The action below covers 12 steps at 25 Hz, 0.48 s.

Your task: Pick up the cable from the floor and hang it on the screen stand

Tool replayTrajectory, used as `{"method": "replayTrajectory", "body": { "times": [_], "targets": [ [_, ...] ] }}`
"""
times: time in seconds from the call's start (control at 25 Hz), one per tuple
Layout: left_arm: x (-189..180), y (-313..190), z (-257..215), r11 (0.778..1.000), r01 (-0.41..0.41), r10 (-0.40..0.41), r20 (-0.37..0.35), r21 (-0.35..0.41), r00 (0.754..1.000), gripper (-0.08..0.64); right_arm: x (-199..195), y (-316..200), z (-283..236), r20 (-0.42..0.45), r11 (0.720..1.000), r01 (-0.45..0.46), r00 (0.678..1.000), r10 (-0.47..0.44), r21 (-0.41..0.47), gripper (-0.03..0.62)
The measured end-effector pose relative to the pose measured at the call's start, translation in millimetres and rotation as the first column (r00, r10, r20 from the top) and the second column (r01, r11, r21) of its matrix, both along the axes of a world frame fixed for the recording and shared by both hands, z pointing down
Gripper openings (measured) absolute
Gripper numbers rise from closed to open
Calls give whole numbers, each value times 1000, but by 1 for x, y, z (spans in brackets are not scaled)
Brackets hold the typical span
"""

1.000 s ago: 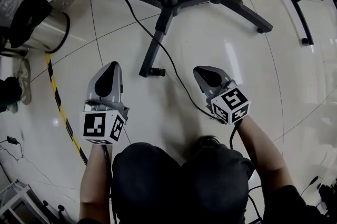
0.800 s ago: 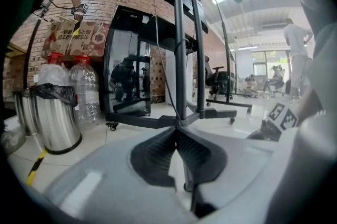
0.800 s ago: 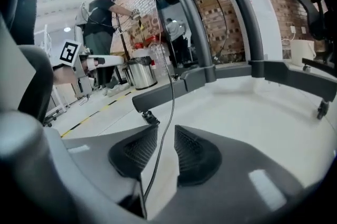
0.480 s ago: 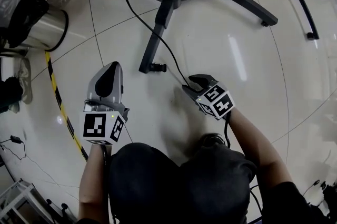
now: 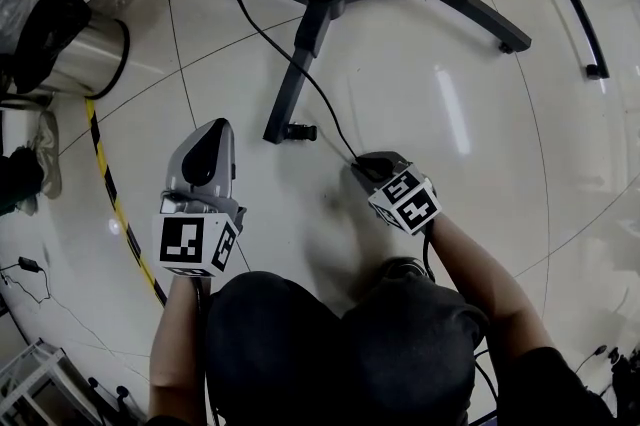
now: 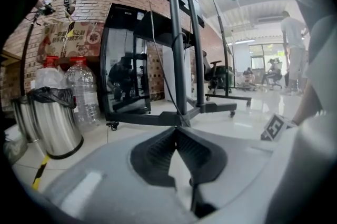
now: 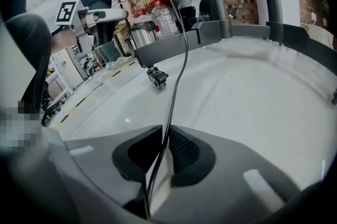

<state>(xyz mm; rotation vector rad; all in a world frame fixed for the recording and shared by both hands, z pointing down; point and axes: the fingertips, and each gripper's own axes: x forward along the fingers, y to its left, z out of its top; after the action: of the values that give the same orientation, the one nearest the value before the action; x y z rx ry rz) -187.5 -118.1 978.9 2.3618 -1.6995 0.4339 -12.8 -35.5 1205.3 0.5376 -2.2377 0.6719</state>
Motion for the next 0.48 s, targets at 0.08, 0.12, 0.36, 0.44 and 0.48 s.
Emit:
{"method": "replayTrajectory", "body": {
  "times": [0.08, 0.12, 0.36, 0.44, 0.48],
  "targets": [
    [2, -1, -4, 1000, -3, 3, -6, 10, 1000, 6, -1, 2, -2, 17, 1000, 0, 1000, 0, -12, 35],
    [4, -1, -6, 1000, -4, 4, -7, 13, 1000, 6, -1, 2, -3, 22, 1000, 1, 1000, -1, -14, 34],
    [4, -1, -9, 1000, 5, -5, -15, 13, 1000, 6, -1, -12, -24, 58, 1000, -31, 998, 30, 6, 26],
    [1, -3, -14, 999, 25, -24, -27, 21, 999, 6, -2, -20, -38, 83, 999, -37, 996, 34, 30, 26],
    [0, -4, -19, 999, 33, -32, -32, 32, 999, 6, -3, -25, -45, 99, 998, -41, 994, 37, 39, 26]
  ]
}}
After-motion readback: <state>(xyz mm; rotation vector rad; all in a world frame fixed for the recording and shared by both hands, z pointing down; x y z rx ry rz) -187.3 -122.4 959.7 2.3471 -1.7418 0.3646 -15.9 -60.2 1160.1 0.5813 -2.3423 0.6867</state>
